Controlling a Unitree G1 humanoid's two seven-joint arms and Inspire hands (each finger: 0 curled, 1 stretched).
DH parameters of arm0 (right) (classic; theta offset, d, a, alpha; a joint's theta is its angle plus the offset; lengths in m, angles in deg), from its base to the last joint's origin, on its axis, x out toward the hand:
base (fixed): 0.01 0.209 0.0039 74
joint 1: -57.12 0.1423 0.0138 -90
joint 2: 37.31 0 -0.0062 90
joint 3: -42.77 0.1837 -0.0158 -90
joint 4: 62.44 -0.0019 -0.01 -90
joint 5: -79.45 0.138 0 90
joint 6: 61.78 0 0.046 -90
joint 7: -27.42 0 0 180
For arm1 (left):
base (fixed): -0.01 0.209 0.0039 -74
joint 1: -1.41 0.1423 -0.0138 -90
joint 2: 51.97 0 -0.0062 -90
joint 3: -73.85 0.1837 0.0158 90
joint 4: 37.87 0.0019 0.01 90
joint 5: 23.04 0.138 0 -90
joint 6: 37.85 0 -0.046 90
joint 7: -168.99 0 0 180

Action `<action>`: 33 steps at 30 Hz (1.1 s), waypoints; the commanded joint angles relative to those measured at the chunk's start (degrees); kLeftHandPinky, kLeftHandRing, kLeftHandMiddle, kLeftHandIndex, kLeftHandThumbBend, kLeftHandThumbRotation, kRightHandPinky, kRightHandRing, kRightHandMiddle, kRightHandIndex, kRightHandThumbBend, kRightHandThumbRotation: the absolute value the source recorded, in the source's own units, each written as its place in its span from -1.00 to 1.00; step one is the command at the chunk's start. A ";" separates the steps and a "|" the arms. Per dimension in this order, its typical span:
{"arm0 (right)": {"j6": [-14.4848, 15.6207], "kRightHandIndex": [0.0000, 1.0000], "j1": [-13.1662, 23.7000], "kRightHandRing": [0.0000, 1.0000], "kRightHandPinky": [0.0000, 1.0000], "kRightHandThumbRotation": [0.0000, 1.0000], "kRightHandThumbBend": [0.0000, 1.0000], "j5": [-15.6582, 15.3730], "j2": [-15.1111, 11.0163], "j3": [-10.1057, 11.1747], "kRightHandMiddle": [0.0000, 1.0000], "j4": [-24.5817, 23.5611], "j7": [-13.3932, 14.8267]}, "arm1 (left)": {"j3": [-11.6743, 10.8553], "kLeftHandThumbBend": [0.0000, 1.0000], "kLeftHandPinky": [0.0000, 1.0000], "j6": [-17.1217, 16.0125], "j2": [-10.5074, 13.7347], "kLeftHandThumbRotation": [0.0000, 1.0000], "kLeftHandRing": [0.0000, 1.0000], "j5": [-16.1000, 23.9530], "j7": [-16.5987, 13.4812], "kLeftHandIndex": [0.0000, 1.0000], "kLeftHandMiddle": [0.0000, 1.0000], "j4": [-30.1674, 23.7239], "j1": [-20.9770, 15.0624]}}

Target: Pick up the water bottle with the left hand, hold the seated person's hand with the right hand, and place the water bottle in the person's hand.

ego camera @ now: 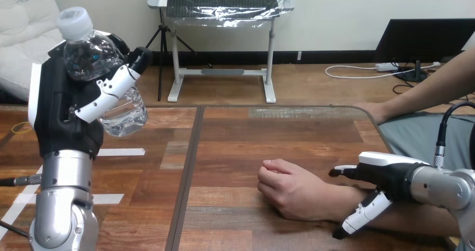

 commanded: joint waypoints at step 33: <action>-0.98 0.37 -3.82 0.06 -0.17 -0.27 0.98 -2.89 0.01 -5.05 0.24 4.71 -2.20 | -1.02 0.20 -0.63 -1.77 1.10 -1.00 -0.55 -1.35 -0.50 -0.32 -0.43 -1.93 -5.58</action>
